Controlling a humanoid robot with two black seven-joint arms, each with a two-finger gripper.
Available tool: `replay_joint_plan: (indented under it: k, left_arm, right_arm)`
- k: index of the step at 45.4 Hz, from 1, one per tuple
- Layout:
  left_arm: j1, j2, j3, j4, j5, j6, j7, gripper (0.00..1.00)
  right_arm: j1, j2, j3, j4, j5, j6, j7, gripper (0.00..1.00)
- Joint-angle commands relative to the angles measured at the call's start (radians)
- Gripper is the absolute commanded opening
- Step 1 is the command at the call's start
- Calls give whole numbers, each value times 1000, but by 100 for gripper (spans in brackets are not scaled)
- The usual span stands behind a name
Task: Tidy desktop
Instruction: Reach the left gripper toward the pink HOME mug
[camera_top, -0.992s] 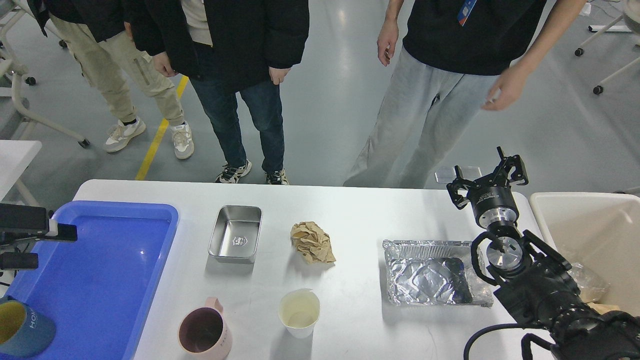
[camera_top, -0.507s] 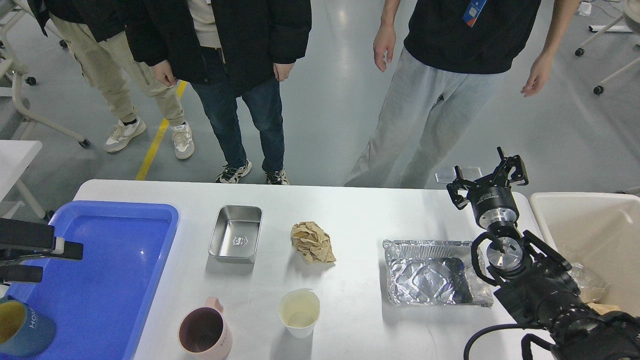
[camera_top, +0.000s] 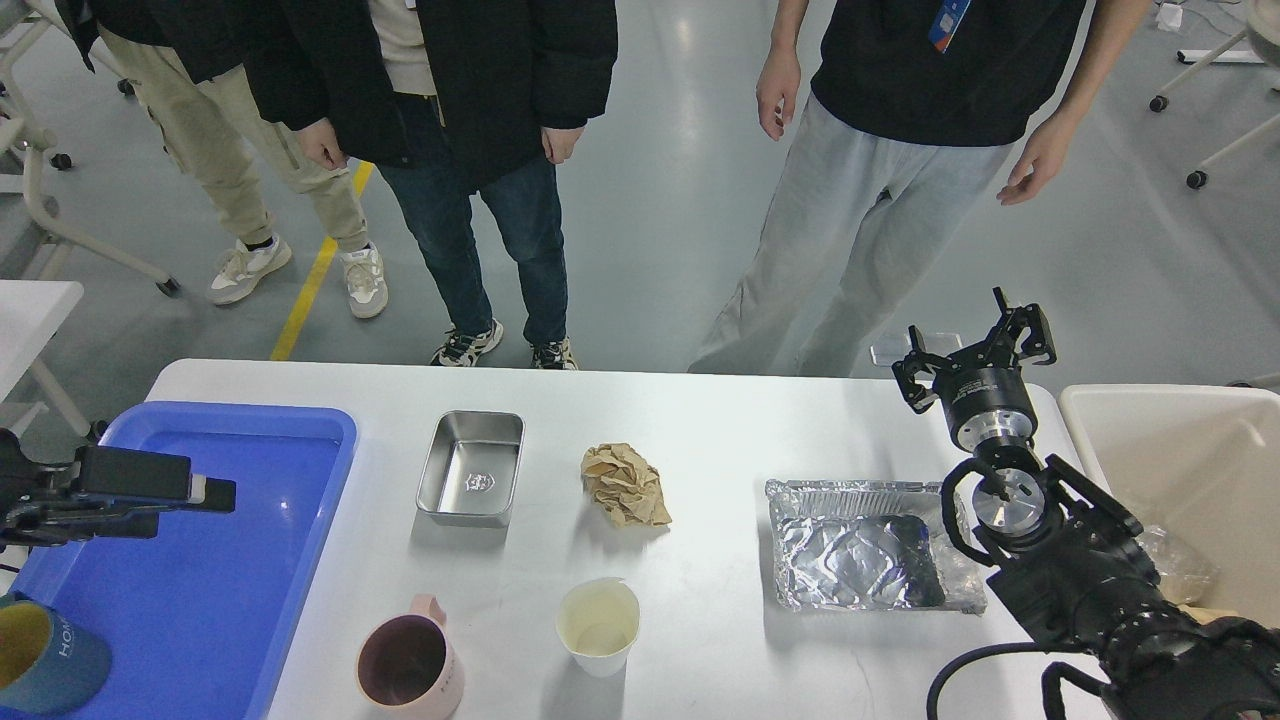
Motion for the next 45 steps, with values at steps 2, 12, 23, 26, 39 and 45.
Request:
replay_joint_plan:
  k: [2,12,23,26,39,45]
  left_arm:
    - [0,-14,-1,0,2,4,-15,94]
    - [-2,-20,-3,0,2,4,-69,93]
    - [-29,-22,-6,0,39,5,-70,91]
    - [-38,-28,-6,0,78,10,-70,90]
    - [-60,-77,-3,0,245,13,-87,88]
    - [-58,-98,-1,0,248,-12,-92,88]
  right_arm:
    - [0,-1,0,0,0,0,0,100]
    - [2,1,0,0,0,0,0,100]
    - [2,1,0,2,0,0,0,100]
    - [2,1,0,0,0,0,0,100]
    - [3,1,0,2,0,0,0,100]
    - [0,1,-2,2,0,0,0,100]
